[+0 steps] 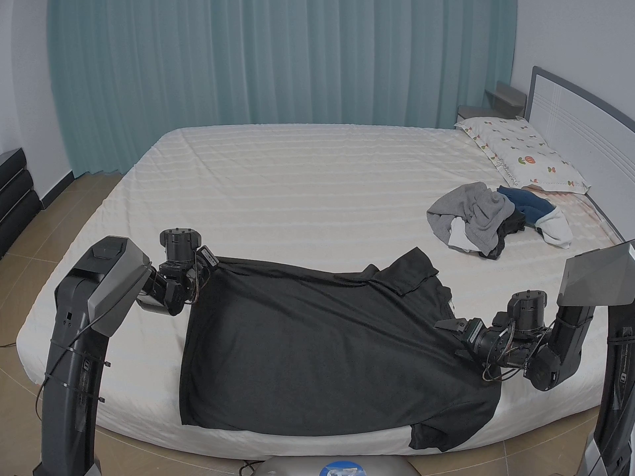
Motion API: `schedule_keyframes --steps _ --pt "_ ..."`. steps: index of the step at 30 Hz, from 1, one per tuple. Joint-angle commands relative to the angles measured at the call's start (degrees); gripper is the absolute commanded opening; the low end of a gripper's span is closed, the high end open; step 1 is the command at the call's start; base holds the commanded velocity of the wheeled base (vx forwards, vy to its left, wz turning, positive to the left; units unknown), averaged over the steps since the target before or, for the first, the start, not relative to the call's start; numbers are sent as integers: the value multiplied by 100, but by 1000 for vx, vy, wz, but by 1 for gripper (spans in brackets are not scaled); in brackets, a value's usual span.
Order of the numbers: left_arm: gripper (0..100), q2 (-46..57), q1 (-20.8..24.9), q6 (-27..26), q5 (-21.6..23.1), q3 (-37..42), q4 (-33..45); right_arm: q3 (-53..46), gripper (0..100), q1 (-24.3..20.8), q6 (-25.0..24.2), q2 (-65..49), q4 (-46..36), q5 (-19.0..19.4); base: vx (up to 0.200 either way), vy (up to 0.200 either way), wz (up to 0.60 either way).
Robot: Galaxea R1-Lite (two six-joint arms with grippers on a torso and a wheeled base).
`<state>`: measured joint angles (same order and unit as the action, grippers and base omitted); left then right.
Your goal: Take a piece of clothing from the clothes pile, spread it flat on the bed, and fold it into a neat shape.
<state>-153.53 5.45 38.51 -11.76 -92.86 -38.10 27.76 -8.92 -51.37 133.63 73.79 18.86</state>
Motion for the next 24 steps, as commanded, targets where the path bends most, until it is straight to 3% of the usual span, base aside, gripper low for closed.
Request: schedule_keyframes --steps 1,13,21,22,24 --pt "0 -344 -9 -19 -10 -295 -207 2 100 -13 -4 75 21 -14 0 0 0" --pt "0 -881 -9 -19 -63 -1288 -356 10 100 -22 -4 75 21 -14 0 0 0" --pt "0 -977 -44 -19 -54 -1455 -356 10 100 -22 -4 84 21 -5 0 0 0" --pt "100 -977 -44 -19 -54 -1446 -356 10 100 -22 -4 84 21 -5 0 0 0" --pt "100 -986 -44 -19 -63 -1437 -348 10 100 -13 -4 84 21 -5 0 0 0"
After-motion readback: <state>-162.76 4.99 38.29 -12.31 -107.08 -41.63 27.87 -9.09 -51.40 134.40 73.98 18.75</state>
